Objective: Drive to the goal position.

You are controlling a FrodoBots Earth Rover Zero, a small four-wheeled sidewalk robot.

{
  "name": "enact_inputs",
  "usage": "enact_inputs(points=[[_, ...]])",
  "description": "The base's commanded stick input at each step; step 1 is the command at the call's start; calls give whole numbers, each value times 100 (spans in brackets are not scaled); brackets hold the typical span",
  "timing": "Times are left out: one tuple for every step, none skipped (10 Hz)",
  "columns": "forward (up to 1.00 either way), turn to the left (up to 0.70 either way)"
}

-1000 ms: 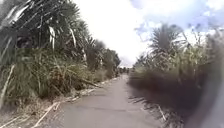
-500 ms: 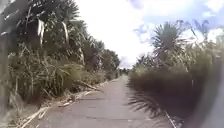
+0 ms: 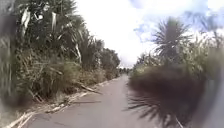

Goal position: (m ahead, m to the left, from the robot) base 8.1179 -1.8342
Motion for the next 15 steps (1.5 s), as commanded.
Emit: enact_inputs(points=[[70, 0], [70, 0], [70, -9], [70, -10], [70, -10], [70, -10], [70, -10], [70, -11], [70, -9], [70, -7], [70, -5], [70, 0], [70, 0], [70, 0], [70, 0]])
